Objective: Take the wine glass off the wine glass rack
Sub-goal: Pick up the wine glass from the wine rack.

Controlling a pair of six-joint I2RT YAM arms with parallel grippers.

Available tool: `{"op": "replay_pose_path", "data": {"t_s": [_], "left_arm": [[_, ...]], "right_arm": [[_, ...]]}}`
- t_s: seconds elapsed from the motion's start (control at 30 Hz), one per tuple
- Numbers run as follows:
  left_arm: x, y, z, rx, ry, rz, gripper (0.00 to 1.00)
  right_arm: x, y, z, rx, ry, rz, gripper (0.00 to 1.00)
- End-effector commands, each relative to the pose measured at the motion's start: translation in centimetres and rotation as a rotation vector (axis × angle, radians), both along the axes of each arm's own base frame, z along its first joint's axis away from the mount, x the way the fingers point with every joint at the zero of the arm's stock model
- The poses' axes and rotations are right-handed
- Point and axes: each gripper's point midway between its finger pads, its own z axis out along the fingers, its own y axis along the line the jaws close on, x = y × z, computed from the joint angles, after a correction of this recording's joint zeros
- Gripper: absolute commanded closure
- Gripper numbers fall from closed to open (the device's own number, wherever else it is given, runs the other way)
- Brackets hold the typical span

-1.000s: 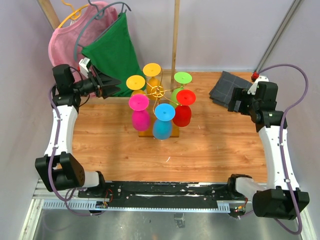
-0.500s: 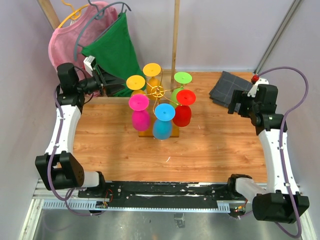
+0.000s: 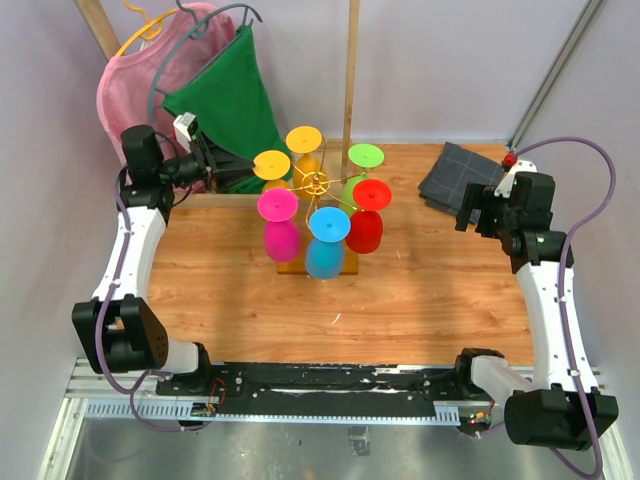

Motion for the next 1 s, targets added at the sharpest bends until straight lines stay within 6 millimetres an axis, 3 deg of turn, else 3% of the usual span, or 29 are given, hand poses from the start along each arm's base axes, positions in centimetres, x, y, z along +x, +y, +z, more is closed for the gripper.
{"op": "replay_pose_path", "data": {"t_s": [0.0,0.4,0.7,0.97], "left_arm": [[0.0,-0.4,0.2,-0.013,-0.003,-0.032,0.58],[0.7,-0.7,0.1,-0.03,0.003,-0.043,0.64],[0.7,-0.9,0.7,-0.053,0.002,-0.067,1.0],[0.5,-1.0,1.7,-0.062,-0.003,-0.08,1.0]], "right_arm": [[-0.3,-0.4,0.0,-0.007,-0.004,-0.012,0.02],[-0.3,-0.5,0.1,-0.012,-0.007,-0.013,0.02],[-0.3,-0.6,0.0,-0.018,-0.008,-0.016,0.02],[-0.4,-0.6,0.0,-0.019,-0.008,-0.016,0.02]]}}
